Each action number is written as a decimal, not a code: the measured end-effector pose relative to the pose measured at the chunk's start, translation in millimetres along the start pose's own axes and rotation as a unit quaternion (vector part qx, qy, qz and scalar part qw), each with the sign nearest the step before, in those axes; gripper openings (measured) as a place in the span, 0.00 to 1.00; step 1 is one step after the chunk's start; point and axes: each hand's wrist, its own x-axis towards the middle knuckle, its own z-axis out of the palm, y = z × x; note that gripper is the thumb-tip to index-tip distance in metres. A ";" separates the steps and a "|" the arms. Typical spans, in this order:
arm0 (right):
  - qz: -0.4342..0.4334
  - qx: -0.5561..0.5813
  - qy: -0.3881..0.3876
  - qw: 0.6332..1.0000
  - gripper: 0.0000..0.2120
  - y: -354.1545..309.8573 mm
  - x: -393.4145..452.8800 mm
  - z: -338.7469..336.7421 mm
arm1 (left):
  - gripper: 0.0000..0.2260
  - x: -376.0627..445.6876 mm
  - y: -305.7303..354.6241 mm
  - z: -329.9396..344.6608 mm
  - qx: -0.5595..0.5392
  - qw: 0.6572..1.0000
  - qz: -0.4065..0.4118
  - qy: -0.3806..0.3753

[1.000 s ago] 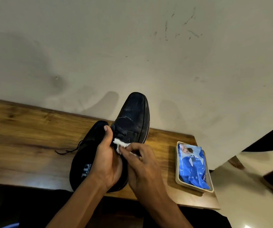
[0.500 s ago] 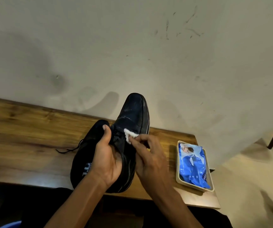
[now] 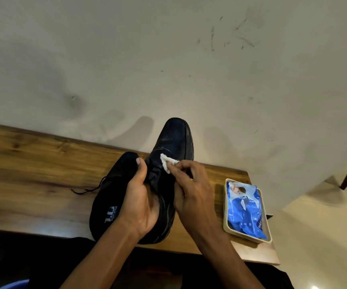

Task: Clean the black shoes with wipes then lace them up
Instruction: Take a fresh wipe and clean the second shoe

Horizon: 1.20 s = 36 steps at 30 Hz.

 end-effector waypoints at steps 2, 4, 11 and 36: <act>-0.017 0.006 -0.017 1.000 0.18 -11.3 -7.0 -2.8 | 0.32 0.1 -0.3 -0.5 0.019 1.000 0.003 -0.001; -0.036 0.007 -0.030 0.999 0.18 -16.3 -9.8 -5.7 | 0.31 0.2 -0.4 -0.4 0.030 0.999 0.007 -0.008; -0.020 -0.019 -0.005 1.000 0.19 -4.5 -0.1 -3.8 | 0.30 0.3 -7.9 1.3 0.049 0.999 0.004 -0.015; -0.033 0.037 -0.019 0.999 0.18 -9.3 -19.7 -18.2 | 0.31 2.8 5.1 0.5 -0.010 1.000 -0.018 -0.004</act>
